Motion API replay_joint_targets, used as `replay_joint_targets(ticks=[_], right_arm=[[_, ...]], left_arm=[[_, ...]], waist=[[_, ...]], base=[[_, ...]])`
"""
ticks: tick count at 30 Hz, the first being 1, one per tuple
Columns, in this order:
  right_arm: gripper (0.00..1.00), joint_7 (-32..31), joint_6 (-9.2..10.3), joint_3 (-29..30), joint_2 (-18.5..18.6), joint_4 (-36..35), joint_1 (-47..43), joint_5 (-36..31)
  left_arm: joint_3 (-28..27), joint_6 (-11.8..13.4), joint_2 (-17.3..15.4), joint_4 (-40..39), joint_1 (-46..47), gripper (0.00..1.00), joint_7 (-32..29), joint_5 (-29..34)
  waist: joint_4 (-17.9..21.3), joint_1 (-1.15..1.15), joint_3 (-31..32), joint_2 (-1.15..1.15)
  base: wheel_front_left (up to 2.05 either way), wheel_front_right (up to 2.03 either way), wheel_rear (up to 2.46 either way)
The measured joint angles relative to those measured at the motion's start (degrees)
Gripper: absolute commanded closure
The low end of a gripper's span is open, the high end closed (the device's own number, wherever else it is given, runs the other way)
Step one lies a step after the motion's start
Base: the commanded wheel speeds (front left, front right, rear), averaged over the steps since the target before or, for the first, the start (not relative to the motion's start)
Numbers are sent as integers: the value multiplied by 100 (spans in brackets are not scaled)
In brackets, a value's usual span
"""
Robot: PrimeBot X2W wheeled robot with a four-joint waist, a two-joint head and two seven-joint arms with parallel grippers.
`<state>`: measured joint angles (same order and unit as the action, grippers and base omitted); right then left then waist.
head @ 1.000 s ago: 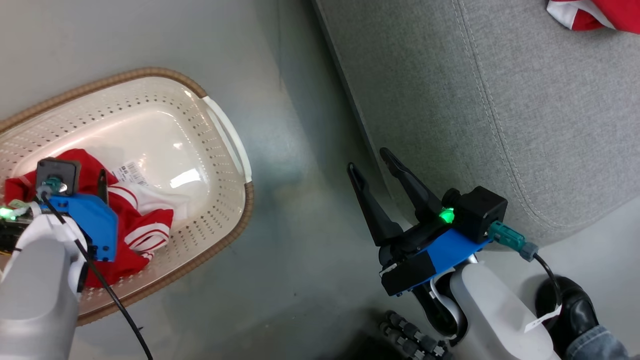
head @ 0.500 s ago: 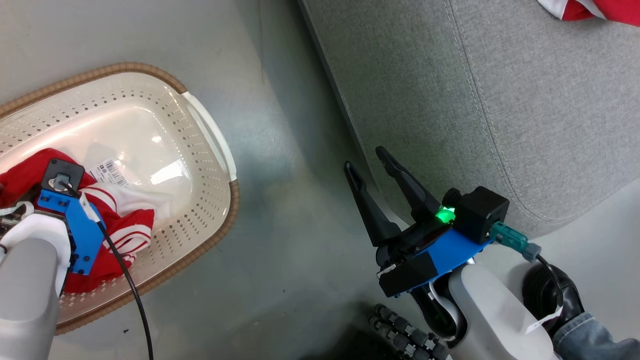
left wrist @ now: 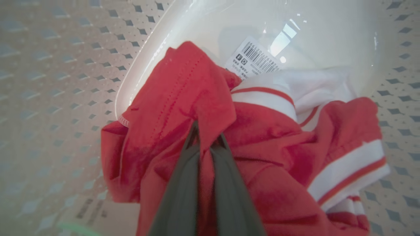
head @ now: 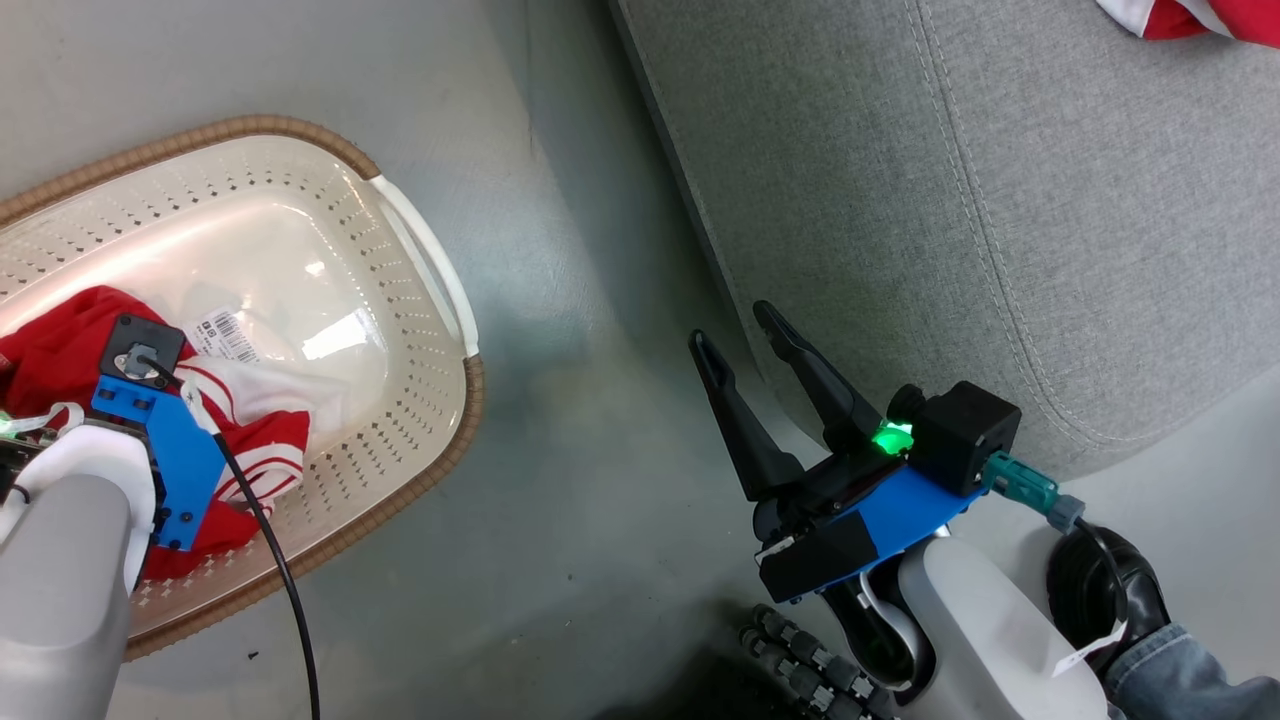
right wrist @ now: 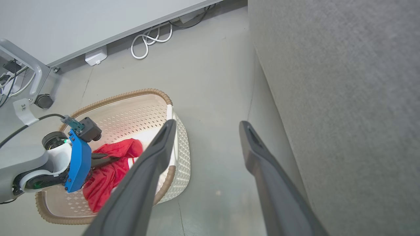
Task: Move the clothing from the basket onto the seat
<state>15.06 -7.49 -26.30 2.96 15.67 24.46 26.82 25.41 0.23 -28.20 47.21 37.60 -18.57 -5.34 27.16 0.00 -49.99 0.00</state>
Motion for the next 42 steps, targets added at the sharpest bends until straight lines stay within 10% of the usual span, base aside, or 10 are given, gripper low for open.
replay_joint_targets(ticks=[18, 42], right_arm=[[0, 0, 0, -191, -1, 76, 213, 56], [0, -56, 0, 23, -11, 1020, -268, -566]], left_arm=[[-43, 163, 194, -488, -237, 100, -89, -353], [299, -450, 1866, 436, -809, 100, 1744, -1134]], waist=[[26, 0, 200, 0], [-1025, -1, 2830, 0]], base=[[0, 0, 0], [0, 0, 0]])
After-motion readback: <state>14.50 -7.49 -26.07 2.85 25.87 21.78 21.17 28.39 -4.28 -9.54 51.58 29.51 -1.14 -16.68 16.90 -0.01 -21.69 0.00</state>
